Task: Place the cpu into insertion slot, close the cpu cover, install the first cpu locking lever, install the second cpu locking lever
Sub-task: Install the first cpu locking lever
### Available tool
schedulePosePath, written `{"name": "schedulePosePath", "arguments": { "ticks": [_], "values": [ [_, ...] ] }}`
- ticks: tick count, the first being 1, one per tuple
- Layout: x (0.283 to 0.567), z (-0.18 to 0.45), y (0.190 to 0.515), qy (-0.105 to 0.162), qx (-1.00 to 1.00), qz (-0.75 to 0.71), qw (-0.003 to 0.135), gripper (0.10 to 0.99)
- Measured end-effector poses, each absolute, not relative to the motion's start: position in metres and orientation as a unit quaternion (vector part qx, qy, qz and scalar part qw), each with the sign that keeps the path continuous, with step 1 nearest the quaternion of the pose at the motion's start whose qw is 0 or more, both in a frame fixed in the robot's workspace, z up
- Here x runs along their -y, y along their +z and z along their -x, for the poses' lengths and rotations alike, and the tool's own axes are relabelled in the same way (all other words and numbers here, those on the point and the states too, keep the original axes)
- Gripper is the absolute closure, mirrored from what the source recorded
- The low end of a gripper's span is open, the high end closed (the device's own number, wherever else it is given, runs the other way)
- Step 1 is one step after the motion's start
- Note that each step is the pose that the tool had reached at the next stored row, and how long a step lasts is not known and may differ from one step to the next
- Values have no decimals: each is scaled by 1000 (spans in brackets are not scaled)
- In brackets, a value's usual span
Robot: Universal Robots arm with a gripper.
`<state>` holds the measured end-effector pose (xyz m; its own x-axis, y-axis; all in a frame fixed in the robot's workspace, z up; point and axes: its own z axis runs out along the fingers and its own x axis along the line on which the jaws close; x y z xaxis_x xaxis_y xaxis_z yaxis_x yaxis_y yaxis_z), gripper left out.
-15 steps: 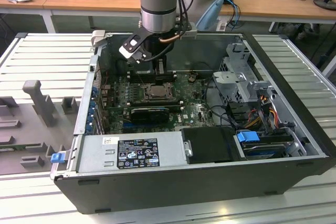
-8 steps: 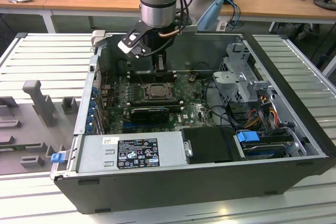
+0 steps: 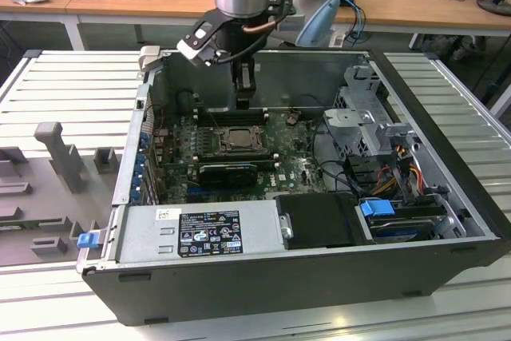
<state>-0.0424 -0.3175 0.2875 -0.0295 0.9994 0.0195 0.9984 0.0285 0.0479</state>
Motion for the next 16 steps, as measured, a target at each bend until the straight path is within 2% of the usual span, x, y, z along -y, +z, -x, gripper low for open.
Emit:
{"name": "schedulePosePath", "arguments": {
  "ticks": [16],
  "values": [
    [318, 42, 288, 23, -821, -571, 8, 980]
  ]
}}
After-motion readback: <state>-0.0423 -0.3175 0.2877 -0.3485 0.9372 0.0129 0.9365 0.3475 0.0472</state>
